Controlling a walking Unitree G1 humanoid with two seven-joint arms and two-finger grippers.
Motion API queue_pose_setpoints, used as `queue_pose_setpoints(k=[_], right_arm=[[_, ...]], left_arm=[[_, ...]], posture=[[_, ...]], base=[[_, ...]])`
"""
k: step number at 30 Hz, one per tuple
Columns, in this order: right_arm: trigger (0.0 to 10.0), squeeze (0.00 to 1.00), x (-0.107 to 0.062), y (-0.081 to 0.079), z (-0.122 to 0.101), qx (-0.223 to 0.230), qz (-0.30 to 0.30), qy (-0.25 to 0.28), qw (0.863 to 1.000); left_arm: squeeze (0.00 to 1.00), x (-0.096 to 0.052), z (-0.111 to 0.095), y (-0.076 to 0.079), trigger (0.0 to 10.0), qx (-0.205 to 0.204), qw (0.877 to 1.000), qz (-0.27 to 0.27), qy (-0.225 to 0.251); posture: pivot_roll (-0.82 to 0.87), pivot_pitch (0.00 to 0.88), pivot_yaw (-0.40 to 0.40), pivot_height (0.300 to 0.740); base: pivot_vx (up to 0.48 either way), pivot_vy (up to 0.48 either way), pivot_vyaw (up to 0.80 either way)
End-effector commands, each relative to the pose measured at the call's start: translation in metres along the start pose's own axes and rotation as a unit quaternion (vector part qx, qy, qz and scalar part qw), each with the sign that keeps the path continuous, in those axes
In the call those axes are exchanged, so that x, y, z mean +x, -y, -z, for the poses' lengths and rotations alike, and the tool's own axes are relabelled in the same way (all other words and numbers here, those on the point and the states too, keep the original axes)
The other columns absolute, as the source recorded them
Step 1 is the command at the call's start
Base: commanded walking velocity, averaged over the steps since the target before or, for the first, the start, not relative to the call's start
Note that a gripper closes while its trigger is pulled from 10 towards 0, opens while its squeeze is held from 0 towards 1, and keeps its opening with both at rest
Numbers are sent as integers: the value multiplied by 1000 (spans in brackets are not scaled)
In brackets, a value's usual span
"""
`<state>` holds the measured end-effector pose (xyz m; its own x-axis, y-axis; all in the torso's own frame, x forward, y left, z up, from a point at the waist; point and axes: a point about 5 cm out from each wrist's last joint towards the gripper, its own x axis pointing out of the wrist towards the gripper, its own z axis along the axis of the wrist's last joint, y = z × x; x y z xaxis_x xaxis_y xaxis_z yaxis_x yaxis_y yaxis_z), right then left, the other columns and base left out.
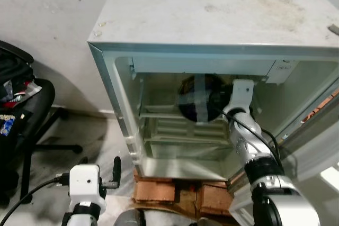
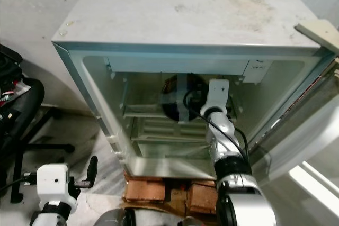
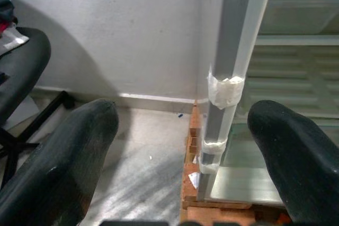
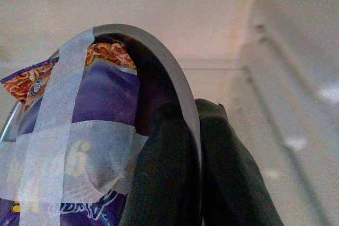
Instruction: Restocking fridge
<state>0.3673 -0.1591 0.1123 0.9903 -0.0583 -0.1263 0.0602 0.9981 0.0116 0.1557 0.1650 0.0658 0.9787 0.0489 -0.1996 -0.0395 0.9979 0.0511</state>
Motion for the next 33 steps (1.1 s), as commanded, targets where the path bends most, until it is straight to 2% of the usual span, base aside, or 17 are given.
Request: queue_pose_setpoints(k=[1, 7, 8, 10, 12, 13, 15, 17, 18, 19, 23, 24, 29, 33], right_arm=[[10000, 0, 3, 8, 2, -9, 40, -11, 999], [10000, 0, 5, 20, 7, -9, 99, -38, 994], [10000, 0, 5, 24, 12, 16, 119, -53, 991], [10000, 0, 3, 27, 19, 37, 141, -71, 987], [10000, 0, 0, 25, 32, 106, 165, -109, 975], [10000, 0, 0, 25, 32, 106, 165, -109, 975], [10000, 0, -1, 20, 37, 163, 167, -123, 965], [10000, 0, -1, 18, 38, 180, 170, -129, 960], [10000, 275, -1, 10, 41, 244, 169, -141, 945], [10000, 1000, -1, 3, 42, 286, 162, -146, 933], [10000, 1000, 3, -10, 35, 343, 137, -141, 919], [10000, 1000, 6, -20, 28, 388, 118, -132, 905], [10000, 1000, 12, -32, 12, 446, 71, -108, 886], [10000, 1000, 14, -29, 7, 456, 64, -96, 882]], left_arm=[[0, -2, 2, -2, 10000, 7, 1000, -1, -8], [0, -1, 4, -3, 10000, 9, 1000, -2, -10], [0, 1, 5, -3, 10000, 10, 1000, 0, -12], [0, 1, 7, -3, 10000, 10, 1000, 2, -13], [0, 3, 8, -3, 10000, 11, 1000, 3, -14], [0, 3, 8, -3, 10000, 11, 1000, 3, -14], [0, 3, 8, -3, 10000, 11, 1000, 3, -14], [0, 3, 9, -3, 10000, 11, 1000, 3, -14], [0, 3, 9, -3, 10000, 12, 1000, 4, -15], [0, 4, 9, -3, 10000, 12, 1000, 5, -15], [0, 4, 7, -2, 10000, 13, 1000, 5, -13], [0, 4, 5, -2, 10000, 13, 1000, 5, -12], [0, 6, -2, 1, 10000, 14, 1000, 6, -6], [0, 8, -4, 2, 10000, 14, 1000, 6, -4]], posture=[[137, 168, -18, 740], [145, 175, -12, 740], [146, 177, -11, 740], [150, 179, -6, 740], [155, 180, -4, 740], [155, 180, -4, 740], [157, 179, -3, 740], [157, 179, -3, 740], [160, 180, -3, 740], [160, 180, -3, 740], [162, 182, -6, 740], [162, 182, -7, 740], [158, 181, -7, 740], [152, 180, -5, 740]], base=[[0, 0, 0], [0, 0, 0], [0, 0, 0], [0, 0, 0], [0, 0, 0], [0, 0, 0], [0, 0, 0], [0, 0, 0], [0, 0, 0], [0, 0, 0], [0, 0, 0], [0, 0, 0], [0, 0, 0], [0, 0, 0]])
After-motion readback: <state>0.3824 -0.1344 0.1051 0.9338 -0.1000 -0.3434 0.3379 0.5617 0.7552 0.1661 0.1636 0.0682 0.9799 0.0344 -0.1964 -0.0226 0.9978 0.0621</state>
